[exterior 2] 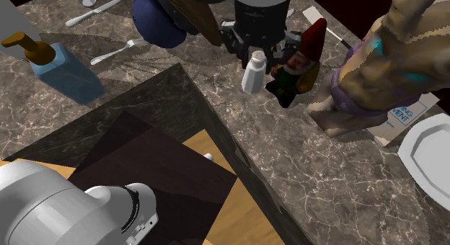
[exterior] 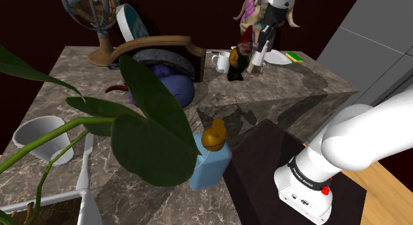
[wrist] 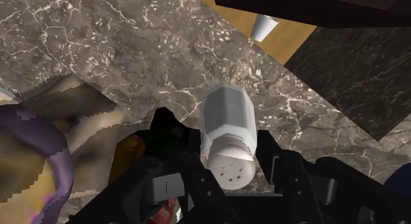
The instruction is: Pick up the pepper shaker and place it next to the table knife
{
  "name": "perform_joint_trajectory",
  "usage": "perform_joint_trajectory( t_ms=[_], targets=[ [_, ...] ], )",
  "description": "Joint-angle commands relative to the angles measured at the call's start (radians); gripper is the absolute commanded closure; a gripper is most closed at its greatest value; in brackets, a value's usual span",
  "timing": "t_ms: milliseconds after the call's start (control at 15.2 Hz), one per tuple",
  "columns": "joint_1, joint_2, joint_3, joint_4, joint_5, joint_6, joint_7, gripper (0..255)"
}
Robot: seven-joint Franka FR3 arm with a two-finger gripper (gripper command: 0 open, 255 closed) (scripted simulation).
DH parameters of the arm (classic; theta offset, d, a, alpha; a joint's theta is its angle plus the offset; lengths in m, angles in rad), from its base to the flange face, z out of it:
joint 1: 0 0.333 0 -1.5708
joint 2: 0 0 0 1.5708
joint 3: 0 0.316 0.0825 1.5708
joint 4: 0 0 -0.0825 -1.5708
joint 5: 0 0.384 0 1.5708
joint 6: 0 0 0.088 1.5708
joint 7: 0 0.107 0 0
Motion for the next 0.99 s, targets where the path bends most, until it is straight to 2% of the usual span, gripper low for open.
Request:
perform_joint_trajectory(
  t_ms=[0,462,924],
  targets=[
    [0.013,-0.006,0.027,-0.005,0.007,-0.007,0.036,255],
    [0.08,0.006,0.15,0.0,0.049,-0.022,0.205,255],
    [0.146,0.07,0.266,0.06,0.089,-0.036,0.368,255]
  ],
)
